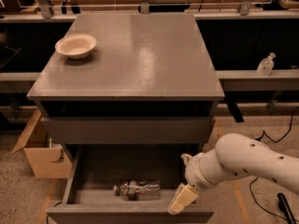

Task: Pick water bottle from middle drawer and place on counter

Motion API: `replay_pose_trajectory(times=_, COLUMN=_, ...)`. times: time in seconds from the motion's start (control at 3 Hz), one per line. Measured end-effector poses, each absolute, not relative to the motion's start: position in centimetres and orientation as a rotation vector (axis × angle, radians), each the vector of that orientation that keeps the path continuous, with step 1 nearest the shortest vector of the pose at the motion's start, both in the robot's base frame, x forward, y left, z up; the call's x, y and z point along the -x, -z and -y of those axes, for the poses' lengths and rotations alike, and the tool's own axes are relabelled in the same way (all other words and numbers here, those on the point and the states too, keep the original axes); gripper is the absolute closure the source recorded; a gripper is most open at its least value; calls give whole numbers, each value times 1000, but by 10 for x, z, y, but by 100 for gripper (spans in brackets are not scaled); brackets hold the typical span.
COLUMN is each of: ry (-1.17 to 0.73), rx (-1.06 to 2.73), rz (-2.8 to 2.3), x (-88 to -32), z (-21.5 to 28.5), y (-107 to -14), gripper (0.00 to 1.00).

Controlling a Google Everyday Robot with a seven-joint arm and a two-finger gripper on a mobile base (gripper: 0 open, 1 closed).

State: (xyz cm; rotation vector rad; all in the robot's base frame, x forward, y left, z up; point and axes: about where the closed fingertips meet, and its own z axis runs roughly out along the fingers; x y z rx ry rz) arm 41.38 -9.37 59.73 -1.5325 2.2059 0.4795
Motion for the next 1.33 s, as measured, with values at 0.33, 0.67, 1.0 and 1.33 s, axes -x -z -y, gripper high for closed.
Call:
replay_pose_trajectory(times=0.33, ry=-478, rx=1522, rz=-2208, x=-415, z=95, y=-591, gripper=0)
replay_pose_trajectory(times=0.67, ry=-481, rx=1516, rz=-2208, x=-424, z=96, y=-567, gripper=0)
replay_pose_trajectory(times=1.0, ry=-495, rx=1493, rz=-2193, x=-438, z=94, y=-536, gripper=0)
replay_pose_trajectory(times=1.33, ry=-529, rx=1460, rz=-2155, x=-455, z=86, y=-501, gripper=0)
